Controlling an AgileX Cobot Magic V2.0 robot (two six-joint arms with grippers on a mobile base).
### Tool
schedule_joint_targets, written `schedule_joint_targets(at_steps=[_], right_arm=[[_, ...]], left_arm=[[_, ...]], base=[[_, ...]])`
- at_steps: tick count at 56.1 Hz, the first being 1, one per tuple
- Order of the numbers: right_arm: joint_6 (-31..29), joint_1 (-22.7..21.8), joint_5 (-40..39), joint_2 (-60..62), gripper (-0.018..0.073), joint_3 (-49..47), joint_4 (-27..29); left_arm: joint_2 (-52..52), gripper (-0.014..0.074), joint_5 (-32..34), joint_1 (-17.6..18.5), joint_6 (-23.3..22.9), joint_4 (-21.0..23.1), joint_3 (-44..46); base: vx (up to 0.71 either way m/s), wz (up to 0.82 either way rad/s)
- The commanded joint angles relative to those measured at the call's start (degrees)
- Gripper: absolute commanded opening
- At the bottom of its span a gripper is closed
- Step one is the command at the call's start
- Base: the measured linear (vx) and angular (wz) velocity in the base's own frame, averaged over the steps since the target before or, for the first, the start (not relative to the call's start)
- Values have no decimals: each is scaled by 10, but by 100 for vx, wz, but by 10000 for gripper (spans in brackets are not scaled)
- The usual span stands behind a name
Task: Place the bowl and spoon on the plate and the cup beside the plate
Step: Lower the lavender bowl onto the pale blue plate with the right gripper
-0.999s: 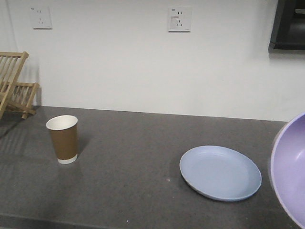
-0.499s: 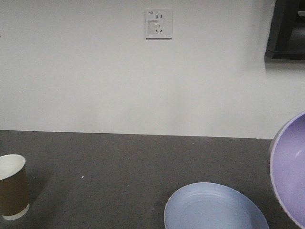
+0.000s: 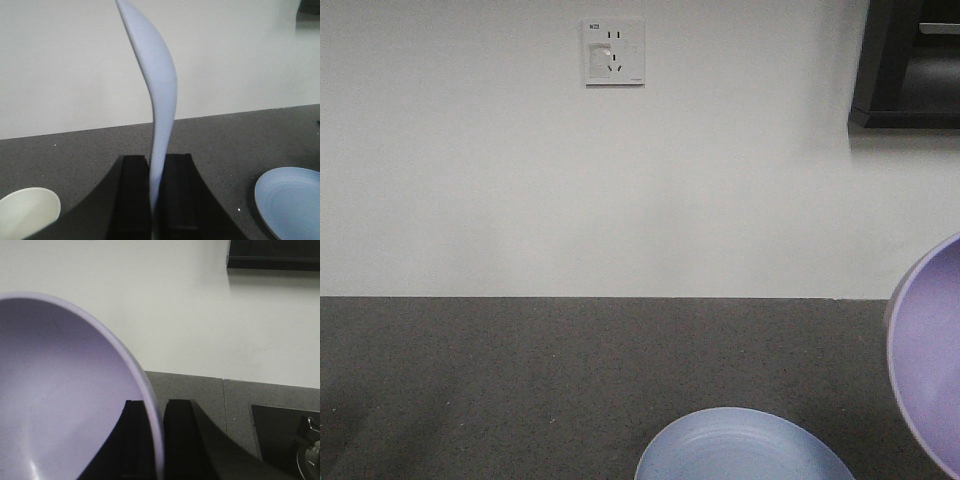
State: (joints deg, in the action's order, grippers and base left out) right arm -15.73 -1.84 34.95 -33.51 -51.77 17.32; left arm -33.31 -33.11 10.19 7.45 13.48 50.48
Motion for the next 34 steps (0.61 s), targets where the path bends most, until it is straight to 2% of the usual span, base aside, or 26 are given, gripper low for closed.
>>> schedule_joint_targets(at_steps=[1, 34], right_arm=[[-3, 0, -53, -4, -8, -15, 8], [-3, 0, -53, -4, -8, -15, 9]], left_arm=[[-5, -6, 49, 5, 0, 11, 12], [-5, -6, 49, 5, 0, 11, 12]], base=[[1, -1], [0, 0]])
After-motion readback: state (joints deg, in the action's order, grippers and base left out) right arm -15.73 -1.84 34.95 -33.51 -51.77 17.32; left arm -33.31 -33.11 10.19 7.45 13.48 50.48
